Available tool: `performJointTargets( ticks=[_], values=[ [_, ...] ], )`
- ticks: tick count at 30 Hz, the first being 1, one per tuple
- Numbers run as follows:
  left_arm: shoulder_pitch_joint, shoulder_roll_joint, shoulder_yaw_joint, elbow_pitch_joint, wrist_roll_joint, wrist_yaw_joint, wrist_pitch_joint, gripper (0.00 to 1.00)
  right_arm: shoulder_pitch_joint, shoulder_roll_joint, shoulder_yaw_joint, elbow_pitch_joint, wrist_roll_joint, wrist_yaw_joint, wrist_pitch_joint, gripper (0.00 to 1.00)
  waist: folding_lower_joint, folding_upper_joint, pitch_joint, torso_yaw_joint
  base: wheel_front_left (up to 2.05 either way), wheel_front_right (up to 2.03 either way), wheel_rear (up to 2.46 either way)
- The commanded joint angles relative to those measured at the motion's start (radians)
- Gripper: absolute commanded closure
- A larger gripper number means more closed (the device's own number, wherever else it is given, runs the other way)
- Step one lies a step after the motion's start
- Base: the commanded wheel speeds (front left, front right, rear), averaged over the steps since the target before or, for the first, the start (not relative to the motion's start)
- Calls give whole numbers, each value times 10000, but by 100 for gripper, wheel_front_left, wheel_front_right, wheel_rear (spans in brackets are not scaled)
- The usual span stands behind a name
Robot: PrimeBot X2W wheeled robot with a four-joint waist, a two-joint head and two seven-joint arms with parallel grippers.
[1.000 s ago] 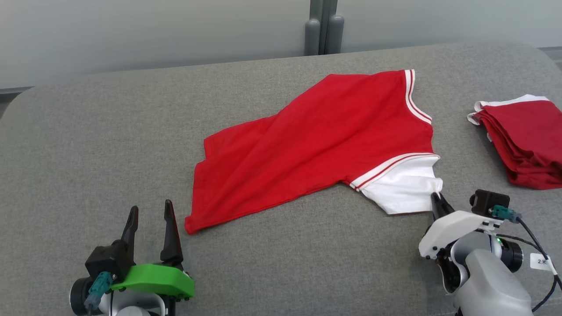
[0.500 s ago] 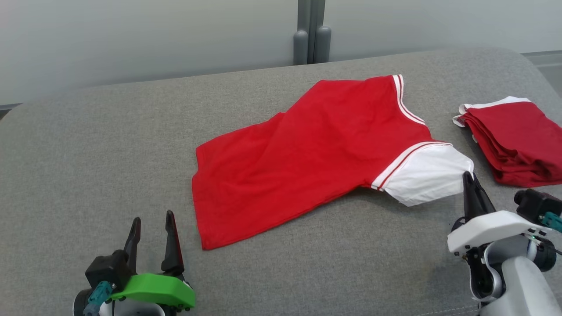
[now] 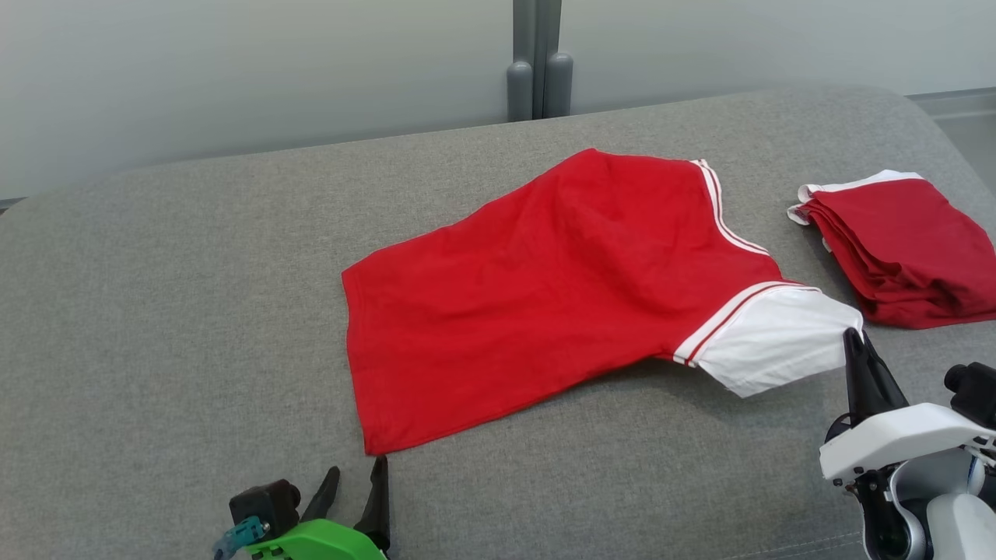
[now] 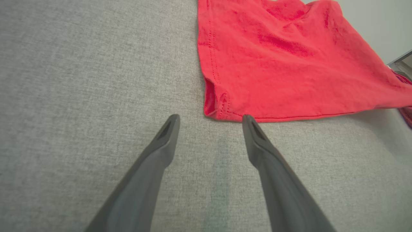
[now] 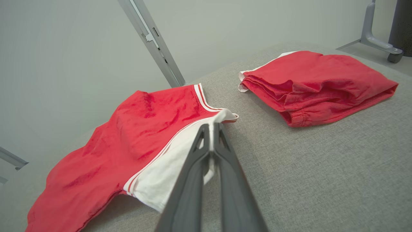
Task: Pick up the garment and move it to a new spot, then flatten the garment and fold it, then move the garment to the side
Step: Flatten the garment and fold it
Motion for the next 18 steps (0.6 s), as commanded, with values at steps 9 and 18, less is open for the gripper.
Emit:
performJointTargets(
  ticks=[9, 18],
  values=[
    [-741, 42, -558, 814, -760, 304, 291, 0, 138, -36, 119, -110, 38, 0, -26, 100, 0, 0, 13, -121, 0, 0, 0],
    [-1316, 40, -839, 1535, -1554, 362, 445, 4, 30, -36, 225, -113, 56, 0, -94, 100, 0, 0, 135, -266, 0, 0, 0]
  ],
)
